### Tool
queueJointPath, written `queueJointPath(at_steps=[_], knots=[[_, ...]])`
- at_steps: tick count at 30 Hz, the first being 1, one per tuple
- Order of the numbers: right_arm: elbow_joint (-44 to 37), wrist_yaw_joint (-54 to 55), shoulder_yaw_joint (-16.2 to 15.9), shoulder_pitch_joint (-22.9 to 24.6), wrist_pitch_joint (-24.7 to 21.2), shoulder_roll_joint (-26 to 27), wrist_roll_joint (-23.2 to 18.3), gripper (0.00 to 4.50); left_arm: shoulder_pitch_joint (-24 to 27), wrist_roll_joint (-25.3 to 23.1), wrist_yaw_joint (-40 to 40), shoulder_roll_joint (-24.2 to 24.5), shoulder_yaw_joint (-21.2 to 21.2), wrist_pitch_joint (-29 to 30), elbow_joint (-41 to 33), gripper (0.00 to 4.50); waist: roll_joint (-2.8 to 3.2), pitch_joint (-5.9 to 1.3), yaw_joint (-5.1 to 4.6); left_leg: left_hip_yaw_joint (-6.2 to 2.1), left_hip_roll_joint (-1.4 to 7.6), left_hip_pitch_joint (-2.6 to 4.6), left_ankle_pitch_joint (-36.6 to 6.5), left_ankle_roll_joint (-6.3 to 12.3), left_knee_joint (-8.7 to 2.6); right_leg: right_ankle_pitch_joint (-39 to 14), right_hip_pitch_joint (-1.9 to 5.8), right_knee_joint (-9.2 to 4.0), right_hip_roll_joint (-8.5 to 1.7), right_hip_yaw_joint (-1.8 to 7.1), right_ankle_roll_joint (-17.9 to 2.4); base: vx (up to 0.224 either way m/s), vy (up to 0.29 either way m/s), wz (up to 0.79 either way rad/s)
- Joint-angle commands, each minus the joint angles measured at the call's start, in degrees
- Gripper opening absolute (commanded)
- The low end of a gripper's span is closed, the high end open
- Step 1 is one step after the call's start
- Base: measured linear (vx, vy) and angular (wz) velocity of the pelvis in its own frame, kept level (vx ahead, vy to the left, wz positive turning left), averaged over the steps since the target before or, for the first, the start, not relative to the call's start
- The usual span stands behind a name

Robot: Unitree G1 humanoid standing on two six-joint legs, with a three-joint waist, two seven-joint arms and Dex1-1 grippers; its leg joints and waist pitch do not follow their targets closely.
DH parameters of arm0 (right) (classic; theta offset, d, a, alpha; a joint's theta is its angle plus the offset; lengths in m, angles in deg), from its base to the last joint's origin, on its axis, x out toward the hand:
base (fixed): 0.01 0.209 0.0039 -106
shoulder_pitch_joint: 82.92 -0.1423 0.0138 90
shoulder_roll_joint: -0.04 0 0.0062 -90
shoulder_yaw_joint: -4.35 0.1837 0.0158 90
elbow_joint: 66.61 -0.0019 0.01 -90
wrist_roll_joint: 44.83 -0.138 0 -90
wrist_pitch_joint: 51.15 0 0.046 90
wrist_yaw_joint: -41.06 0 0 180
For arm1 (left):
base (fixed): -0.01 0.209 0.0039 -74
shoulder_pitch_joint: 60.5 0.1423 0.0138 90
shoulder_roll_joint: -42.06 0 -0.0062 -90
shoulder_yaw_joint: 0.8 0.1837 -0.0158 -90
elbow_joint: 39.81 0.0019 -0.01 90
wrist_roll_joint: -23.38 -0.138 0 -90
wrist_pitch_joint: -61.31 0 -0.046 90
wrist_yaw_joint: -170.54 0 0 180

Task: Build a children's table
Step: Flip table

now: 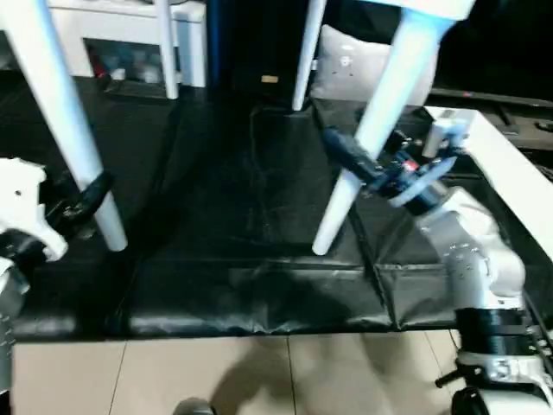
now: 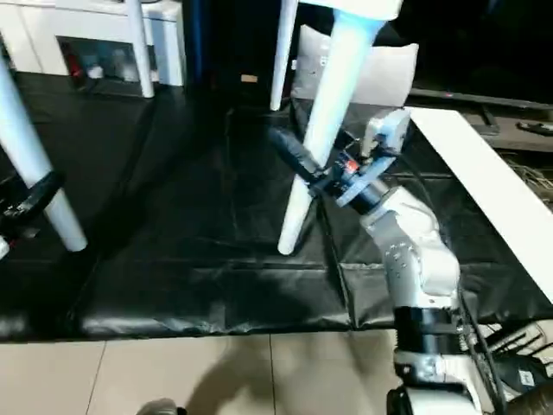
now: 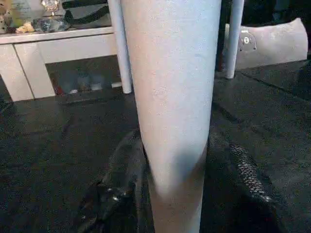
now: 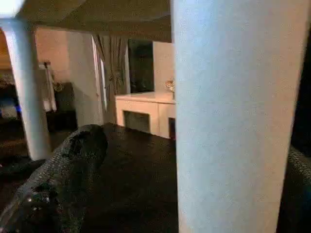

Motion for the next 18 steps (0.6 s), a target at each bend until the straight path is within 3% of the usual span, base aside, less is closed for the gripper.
queueJointPath(at_steps=[1,2,6,11,14,18], knots=[[1.3,-0.7,-5.6,2.2,1.4,0.3,4.5,4.50,1.7,0.7,2.2,0.1,2.4,0.0,-2.1,2.15,1.56,-2.93,-0.42,-0.88,1.93,0.96,-16.9,-3.10,-5.03,-16.2,1.64,-5.54,-5.03,3.83,-5.8,0.000,0.000,0.00],[1.7,-0.1,-5.4,3.0,2.2,0.2,5.4,4.50,2.8,1.2,2.7,0.1,2.1,0.3,-2.4,2.29,1.26,-2.94,-0.52,-0.88,1.94,1.06,-17.4,-3.06,-5.07,-16.7,1.67,-5.64,-5.07,3.82,-5.7,0.000,0.000,0.00],[1.0,1.5,-3.9,7.0,2.8,-0.3,5.8,4.50,6.8,3.5,3.8,-1.0,0.1,0.5,-4.2,2.64,1.25,-3.17,-0.92,-0.88,2.08,1.40,-17.7,-2.61,-5.27,-14.9,1.67,-5.66,-4.86,3.85,-6.2,0.000,0.000,0.00],[-3.2,2.6,-2.2,12.0,0.5,-0.7,3.7,4.50,9.9,6.9,4.1,-3.5,-2.3,-2.0,-5.6,2.96,0.95,-3.15,-0.74,-0.86,2.06,1.12,-17.4,-2.09,-5.32,-13.4,1.98,-5.69,-4.86,3.94,-6.0,0.000,0.000,0.00],[-9.9,5.0,-1.3,18.5,-2.0,-0.7,2.1,4.50,13.7,13.2,4.1,-6.9,-2.8,0.9,-9.9,3.16,1.03,-2.93,-0.53,-0.85,2.29,1.26,-18.9,-2.24,-5.44,-15.5,1.81,-5.96,-4.98,4.03,-5.6,0.000,0.000,0.00],[-15.1,8.5,-0.1,22.4,-3.6,-0.2,1.0,4.50,16.0,14.5,1.5,-10.5,1.5,3.4,-15.4,3.16,0.90,-2.46,-0.59,-0.95,2.19,1.43,-22.6,-2.33,-5.58,-22.6,1.44,-7.07,-5.01,3.95,-3.4,0.000,0.000,0.00]])
